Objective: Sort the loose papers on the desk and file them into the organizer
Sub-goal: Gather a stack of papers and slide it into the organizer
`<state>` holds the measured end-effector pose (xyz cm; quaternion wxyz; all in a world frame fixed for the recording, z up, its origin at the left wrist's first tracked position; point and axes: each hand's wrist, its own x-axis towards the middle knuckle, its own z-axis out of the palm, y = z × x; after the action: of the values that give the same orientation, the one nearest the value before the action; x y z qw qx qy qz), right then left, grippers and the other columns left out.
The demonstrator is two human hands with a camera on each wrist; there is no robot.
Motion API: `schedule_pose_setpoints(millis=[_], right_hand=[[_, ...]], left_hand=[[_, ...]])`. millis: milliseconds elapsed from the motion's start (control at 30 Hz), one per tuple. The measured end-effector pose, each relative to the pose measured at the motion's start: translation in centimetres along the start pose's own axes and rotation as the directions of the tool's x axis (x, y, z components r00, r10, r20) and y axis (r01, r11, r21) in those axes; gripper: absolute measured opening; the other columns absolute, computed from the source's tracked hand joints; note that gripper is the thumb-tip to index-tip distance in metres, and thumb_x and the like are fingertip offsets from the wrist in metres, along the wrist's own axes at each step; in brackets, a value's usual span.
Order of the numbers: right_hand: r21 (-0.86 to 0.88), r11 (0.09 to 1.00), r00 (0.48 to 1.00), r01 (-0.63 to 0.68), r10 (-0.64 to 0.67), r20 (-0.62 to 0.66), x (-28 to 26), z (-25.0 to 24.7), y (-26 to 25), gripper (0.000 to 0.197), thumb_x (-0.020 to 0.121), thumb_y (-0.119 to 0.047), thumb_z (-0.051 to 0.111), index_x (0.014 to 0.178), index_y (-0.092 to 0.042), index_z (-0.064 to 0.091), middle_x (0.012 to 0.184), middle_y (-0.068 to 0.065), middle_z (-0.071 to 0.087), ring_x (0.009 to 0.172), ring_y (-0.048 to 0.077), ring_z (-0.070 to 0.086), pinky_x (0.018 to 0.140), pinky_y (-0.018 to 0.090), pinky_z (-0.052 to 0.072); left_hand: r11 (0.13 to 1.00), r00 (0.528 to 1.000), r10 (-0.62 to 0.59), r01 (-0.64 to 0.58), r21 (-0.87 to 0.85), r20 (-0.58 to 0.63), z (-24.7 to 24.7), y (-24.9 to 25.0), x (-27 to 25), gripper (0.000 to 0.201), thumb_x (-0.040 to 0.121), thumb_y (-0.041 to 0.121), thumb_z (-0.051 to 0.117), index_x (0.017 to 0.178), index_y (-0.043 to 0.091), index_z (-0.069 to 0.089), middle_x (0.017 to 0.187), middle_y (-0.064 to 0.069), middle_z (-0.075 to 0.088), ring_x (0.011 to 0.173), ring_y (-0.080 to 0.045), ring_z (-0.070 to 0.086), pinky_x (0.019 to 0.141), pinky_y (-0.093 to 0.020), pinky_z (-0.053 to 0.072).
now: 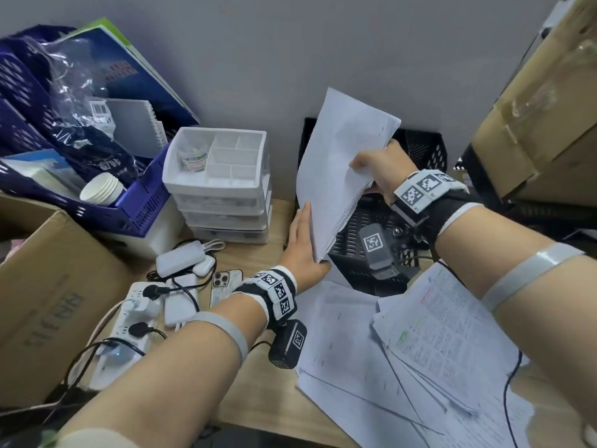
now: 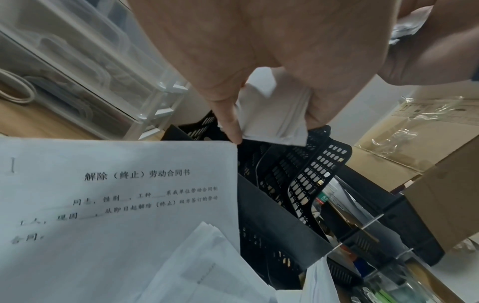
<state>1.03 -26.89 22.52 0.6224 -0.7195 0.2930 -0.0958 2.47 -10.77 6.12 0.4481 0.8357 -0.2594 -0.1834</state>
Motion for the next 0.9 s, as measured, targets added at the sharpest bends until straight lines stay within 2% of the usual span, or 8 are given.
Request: schedule_pose_setpoints(millis=[167, 300, 467, 567, 700, 800, 867, 900], right_hand=[[0.014, 1.0, 1.0, 0.021, -0.021, -0.002, -0.8, -1.7, 0.6, 0.023, 0.081, 0.005, 0.055, 0.101, -0.007, 0.056, 0.092, 0.007, 0.063, 0.087, 0.028, 0.064, 0.084, 0.048, 0.057], [0.037, 0.999, 1.0, -0.012, 0.011, 0.026, 0.0, -1.5, 0.5, 0.024, 0.086, 0.005, 0.053, 0.086, -0.018, 0.05, 0.09, 0.002, 0.06, 0.083, 0.022, 0.063, 0.081, 0.048, 0.057], [-0.005, 1.0, 0.999, -0.03, 0.03, 0.012, 2.4, 0.9, -0.4, 0.04, 0.089, 0.002, 0.054, 0.127, -0.006, 0.047, 0.123, 0.012, 0.059, 0.107, 0.03, 0.062, 0.086, 0.049, 0.057], [-0.115, 0.993, 1.0, -0.006, 0.005, -0.015, 4.3, 2.7, -0.4, 0.031, 0.087, -0.004, 0.056, 0.115, -0.012, 0.048, 0.124, 0.013, 0.061, 0.111, 0.033, 0.062, 0.089, 0.051, 0.056], [-0.21, 0.978, 1.0, -0.02, 0.015, -0.024, 6.4, 5.0, 1.1, 0.032, 0.079, -0.015, 0.059, 0.111, -0.015, 0.052, 0.12, 0.011, 0.065, 0.108, 0.032, 0.064, 0.093, 0.049, 0.054], [-0.256, 0.967, 0.999, -0.013, 0.022, 0.03, 6.2, 6.6, 2.1, 0.042, 0.086, -0.014, 0.056, 0.128, -0.011, 0.052, 0.115, 0.007, 0.065, 0.104, 0.026, 0.064, 0.081, 0.034, 0.058], [-0.311, 0.95, 0.998, -0.011, 0.028, 0.049, 6.4, 7.3, 3.3, 0.035, 0.092, -0.01, 0.051, 0.127, -0.009, 0.053, 0.107, 0.011, 0.065, 0.1, 0.028, 0.065, 0.06, 0.016, 0.05], [-0.323, 0.946, 0.998, -0.014, 0.032, 0.051, 6.5, 7.7, 4.0, 0.032, 0.092, -0.01, 0.05, 0.124, -0.007, 0.055, 0.108, 0.016, 0.066, 0.101, 0.03, 0.065, 0.058, 0.016, 0.047]], left_hand=[[0.999, 0.999, 0.006, -0.004, -0.036, 0.042, 1.6, 0.4, -0.5, 0.116, 0.074, 0.015, 0.065, 0.156, 0.041, -0.014, 0.169, 0.003, -0.001, 0.155, -0.019, 0.011, 0.118, -0.029, 0.014], [1.0, 0.999, -0.008, 0.007, 0.006, 0.053, 0.8, 0.2, 0.8, 0.113, 0.079, 0.011, 0.065, 0.158, 0.036, -0.012, 0.168, 0.002, 0.004, 0.153, -0.023, 0.021, 0.124, -0.039, 0.023], [0.995, 0.997, -0.07, 0.071, 0.076, -0.016, -1.1, -0.8, 4.3, 0.106, 0.081, 0.018, 0.071, 0.16, 0.032, 0.002, 0.159, -0.008, 0.033, 0.139, -0.029, 0.045, 0.116, -0.044, 0.039], [0.989, 0.994, -0.107, 0.106, 0.099, 0.0, -2.2, -1.7, 6.6, 0.098, 0.078, 0.029, 0.069, 0.157, 0.038, 0.011, 0.147, -0.003, 0.053, 0.121, -0.024, 0.063, 0.104, -0.045, 0.052], [0.986, 0.993, -0.115, 0.118, 0.114, -0.033, -3.0, -2.8, 9.3, 0.078, 0.086, 0.018, 0.066, 0.155, 0.032, 0.032, 0.12, -0.003, 0.069, 0.098, -0.024, 0.069, 0.097, -0.038, 0.055], [0.975, 0.991, -0.136, 0.137, 0.174, -0.021, -3.0, -3.9, 10.7, 0.067, 0.087, 0.016, 0.067, 0.147, 0.033, 0.044, 0.098, 0.0, 0.069, 0.097, -0.025, 0.067, 0.094, -0.036, 0.055], [0.967, 0.988, -0.153, 0.151, 0.206, -0.008, -2.9, -4.8, 11.0, 0.058, 0.086, 0.018, 0.067, 0.139, 0.032, 0.052, 0.094, 0.0, 0.071, 0.096, -0.029, 0.068, 0.091, -0.039, 0.056], [0.964, 0.988, -0.154, 0.151, 0.217, -0.003, -2.8, -5.1, 11.0, 0.054, 0.085, 0.017, 0.065, 0.136, 0.031, 0.054, 0.098, -0.003, 0.073, 0.096, -0.031, 0.068, 0.091, -0.041, 0.057]])
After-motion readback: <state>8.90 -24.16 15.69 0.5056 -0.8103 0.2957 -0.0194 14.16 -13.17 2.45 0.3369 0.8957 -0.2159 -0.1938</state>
